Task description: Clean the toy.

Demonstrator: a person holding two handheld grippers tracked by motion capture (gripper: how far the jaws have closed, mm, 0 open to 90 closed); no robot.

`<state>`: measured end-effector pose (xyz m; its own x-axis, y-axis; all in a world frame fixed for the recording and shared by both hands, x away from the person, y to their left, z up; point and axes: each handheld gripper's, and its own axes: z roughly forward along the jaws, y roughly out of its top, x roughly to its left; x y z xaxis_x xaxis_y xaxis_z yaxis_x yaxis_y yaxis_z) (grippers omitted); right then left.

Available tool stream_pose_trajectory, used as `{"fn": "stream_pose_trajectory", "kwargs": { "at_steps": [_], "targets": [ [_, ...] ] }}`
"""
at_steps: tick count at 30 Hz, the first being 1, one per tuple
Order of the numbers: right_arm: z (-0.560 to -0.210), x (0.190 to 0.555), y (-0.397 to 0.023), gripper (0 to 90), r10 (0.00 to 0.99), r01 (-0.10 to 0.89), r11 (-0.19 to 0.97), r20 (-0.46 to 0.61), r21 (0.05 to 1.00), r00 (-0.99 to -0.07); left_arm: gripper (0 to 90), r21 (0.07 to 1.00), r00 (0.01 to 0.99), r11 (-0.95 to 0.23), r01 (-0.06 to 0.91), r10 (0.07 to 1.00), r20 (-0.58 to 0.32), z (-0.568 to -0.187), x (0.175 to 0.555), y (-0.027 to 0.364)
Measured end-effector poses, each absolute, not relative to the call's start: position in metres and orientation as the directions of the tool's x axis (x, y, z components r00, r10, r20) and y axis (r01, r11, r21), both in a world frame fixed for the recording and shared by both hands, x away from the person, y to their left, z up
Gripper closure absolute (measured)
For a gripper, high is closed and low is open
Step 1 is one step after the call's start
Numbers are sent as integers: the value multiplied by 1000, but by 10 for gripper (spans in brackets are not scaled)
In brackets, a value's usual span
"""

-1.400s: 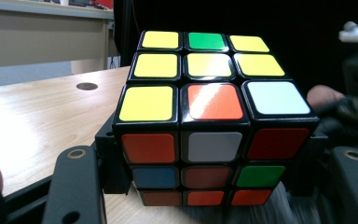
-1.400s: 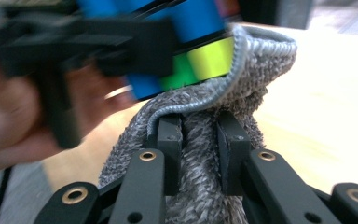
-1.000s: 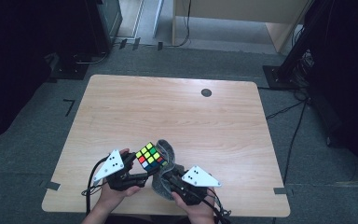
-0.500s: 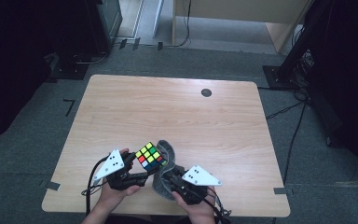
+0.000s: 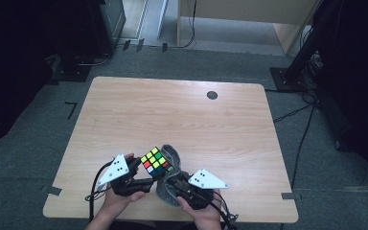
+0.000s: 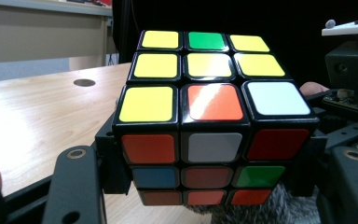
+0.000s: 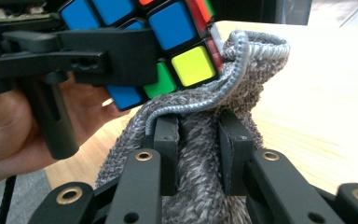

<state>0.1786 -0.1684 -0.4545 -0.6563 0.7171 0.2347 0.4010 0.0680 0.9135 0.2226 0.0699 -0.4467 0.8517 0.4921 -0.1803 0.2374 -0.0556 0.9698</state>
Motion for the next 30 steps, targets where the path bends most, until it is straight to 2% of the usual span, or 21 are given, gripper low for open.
{"fn": "stream_pose_trajectory", "kwargs": {
  "at_steps": [4, 8, 11, 12, 15, 20, 21, 25, 30],
  "targets": [
    [-462, 173, -149, 722, 664, 411, 135, 226, 902, -713, 339, 969, 855, -75, 237, 489, -171, -449, 222, 66],
    [-461, 170, -144, 719, 651, 397, 163, 204, 903, -731, 338, 970, 855, -63, 235, 487, -176, -448, 222, 68],
    [-455, 175, -158, 717, 675, 401, 110, 228, 909, -702, 338, 970, 852, -46, 238, 490, -185, -446, 224, 72],
    [-452, 179, -171, 719, 706, 411, 50, 259, 910, -659, 338, 969, 851, -42, 242, 490, -191, -446, 224, 73],
    [-451, 181, -176, 720, 716, 415, 30, 270, 909, -644, 339, 967, 850, -46, 250, 488, -197, -447, 224, 72],
    [-459, 175, -157, 721, 679, 416, 98, 245, 904, -693, 339, 967, 859, -56, 249, 475, -194, -448, 222, 66],
    [-461, 171, -147, 719, 655, 399, 142, 216, 906, -724, 339, 967, 860, -64, 245, 476, -187, -449, 222, 66],
    [-459, 171, -146, 719, 660, 380, 159, 189, 911, -728, 339, 969, 857, -50, 243, 479, -190, -447, 222, 68],
    [-453, 180, -172, 723, 719, 400, 46, 247, 915, -650, 339, 967, 854, -44, 249, 482, -198, -447, 223, 71]
  ]
}}
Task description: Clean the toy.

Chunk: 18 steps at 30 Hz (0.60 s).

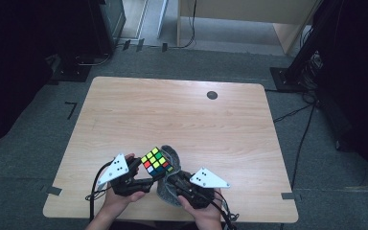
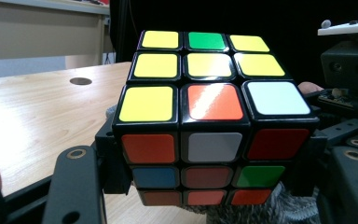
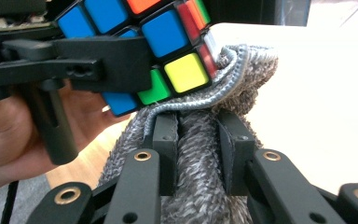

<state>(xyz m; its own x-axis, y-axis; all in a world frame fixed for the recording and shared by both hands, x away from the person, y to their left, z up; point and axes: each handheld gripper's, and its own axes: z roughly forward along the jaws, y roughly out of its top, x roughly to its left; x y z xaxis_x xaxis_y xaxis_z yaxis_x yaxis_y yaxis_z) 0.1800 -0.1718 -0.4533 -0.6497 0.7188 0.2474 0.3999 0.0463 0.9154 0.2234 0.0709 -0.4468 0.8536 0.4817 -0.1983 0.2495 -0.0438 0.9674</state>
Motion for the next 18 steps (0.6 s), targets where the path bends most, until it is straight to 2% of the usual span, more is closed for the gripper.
{"fn": "stream_pose_trajectory", "kwargs": {
  "at_steps": [8, 11, 14, 15, 18],
  "targets": [
    [-461, 169, -142, 724, 662, 384, 151, 195, 911, -724, 339, 966, 859, -61, 250, 475, -192, -449, 223, 66],
    [-459, 170, -145, 724, 662, 380, 153, 191, 912, -725, 339, 967, 856, -55, 247, 480, -191, -449, 224, 68],
    [-454, 175, -160, 727, 697, 382, 102, 208, 918, -687, 339, 967, 851, -41, 251, 486, -200, -447, 225, 72],
    [-452, 180, -173, 728, 721, 396, 40, 248, 918, -647, 339, 967, 850, -40, 253, 487, -203, -447, 225, 73],
    [-451, 181, -176, 730, 724, 385, 45, 236, 922, -649, 338, 967, 850, -38, 253, 485, -203, -447, 225, 71]
  ]
}}
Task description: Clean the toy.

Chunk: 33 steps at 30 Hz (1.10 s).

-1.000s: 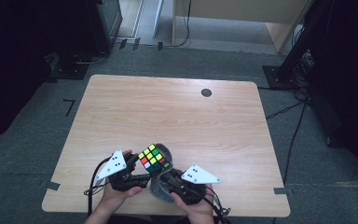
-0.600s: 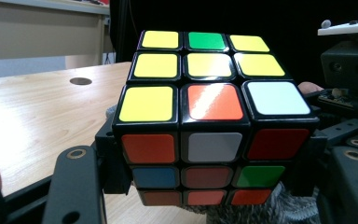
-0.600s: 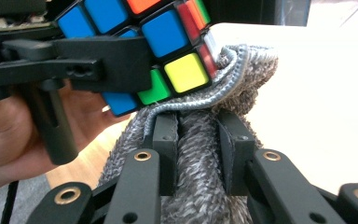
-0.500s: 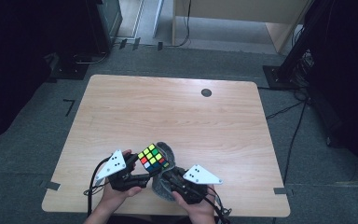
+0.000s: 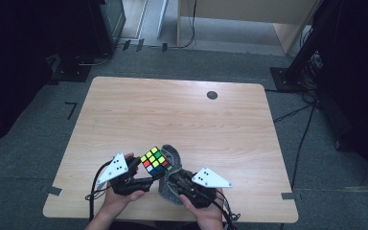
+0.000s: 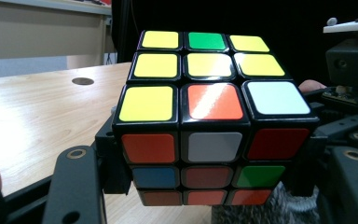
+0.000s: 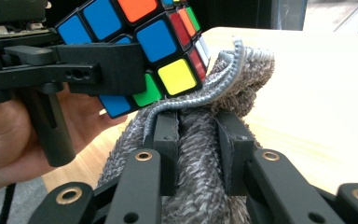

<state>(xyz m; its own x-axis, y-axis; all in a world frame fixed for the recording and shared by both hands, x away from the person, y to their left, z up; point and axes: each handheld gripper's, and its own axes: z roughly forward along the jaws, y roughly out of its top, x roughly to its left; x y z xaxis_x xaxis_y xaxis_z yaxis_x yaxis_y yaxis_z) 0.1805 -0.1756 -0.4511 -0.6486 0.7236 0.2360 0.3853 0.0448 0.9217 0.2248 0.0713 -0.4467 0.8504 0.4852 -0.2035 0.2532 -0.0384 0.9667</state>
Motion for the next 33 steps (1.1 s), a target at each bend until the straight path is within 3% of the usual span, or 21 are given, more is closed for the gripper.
{"fn": "stream_pose_trajectory", "kwargs": {
  "at_steps": [9, 16, 26, 31, 33],
  "targets": [
    [-459, 168, -140, 729, 636, 353, 185, 162, 917, -755, 339, 968, 856, -57, 246, 481, -189, -447, 223, 67],
    [-453, 180, -170, 734, 721, 392, 41, 244, 919, -649, 339, 967, 853, -45, 250, 483, -198, -446, 224, 72],
    [-460, 170, -144, 731, 668, 370, 149, 182, 917, -721, 339, 967, 852, -61, 248, 489, -188, -448, 225, 71],
    [-454, 180, -171, 732, 738, 381, 62, 215, 923, -640, 339, 965, 833, -40, 259, 515, -202, -446, 229, 81],
    [-453, 188, -193, 729, 826, 358, 90, 131, 929, -548, 339, 964, 827, -35, 264, 523, -207, -446, 230, 83]
  ]
}}
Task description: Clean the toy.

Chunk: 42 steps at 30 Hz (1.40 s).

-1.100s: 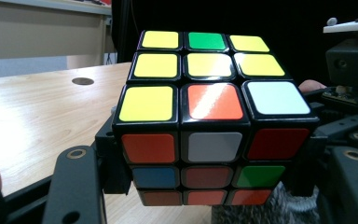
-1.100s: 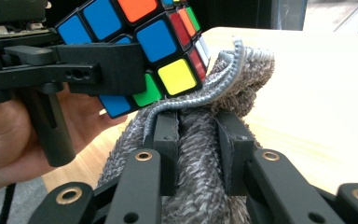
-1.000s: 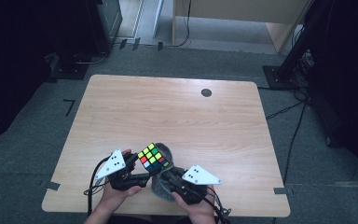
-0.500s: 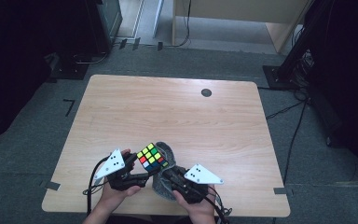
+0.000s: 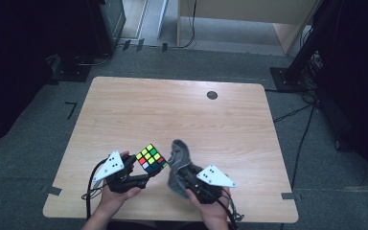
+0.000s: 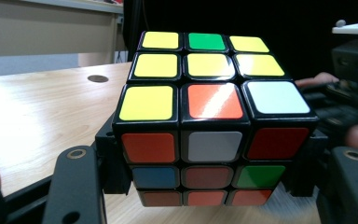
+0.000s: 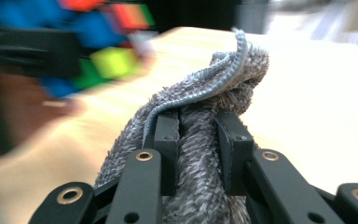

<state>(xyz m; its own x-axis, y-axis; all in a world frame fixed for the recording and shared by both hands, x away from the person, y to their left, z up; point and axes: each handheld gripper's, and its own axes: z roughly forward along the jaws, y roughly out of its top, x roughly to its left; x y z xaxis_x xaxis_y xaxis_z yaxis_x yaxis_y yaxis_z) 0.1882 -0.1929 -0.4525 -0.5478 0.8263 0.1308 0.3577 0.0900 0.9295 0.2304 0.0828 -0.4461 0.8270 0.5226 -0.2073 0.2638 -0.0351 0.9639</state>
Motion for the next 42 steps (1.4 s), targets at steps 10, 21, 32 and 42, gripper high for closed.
{"fn": "stream_pose_trajectory", "kwargs": {
  "at_steps": [10, 21, 32, 42],
  "targets": [
    [-475, 213, -232, 718, 916, 431, 220, -33, 875, -400, 339, 962, 818, -47, 270, 538, -203, -448, 234, 86],
    [-496, 228, -242, 477, 909, 485, 161, 63, 860, -413, 339, 954, 806, -46, 296, 548, -224, -451, 239, 87],
    [-465, 212, -232, 297, 871, 339, 131, 55, 932, -488, 339, 942, 785, -30, 333, 563, -260, -453, 244, 85],
    [-469, 198, -182, 293, 731, 266, 165, 63, 950, -679, 338, 918, 762, 4, 397, 556, -333, -452, 245, 72]
  ]
}}
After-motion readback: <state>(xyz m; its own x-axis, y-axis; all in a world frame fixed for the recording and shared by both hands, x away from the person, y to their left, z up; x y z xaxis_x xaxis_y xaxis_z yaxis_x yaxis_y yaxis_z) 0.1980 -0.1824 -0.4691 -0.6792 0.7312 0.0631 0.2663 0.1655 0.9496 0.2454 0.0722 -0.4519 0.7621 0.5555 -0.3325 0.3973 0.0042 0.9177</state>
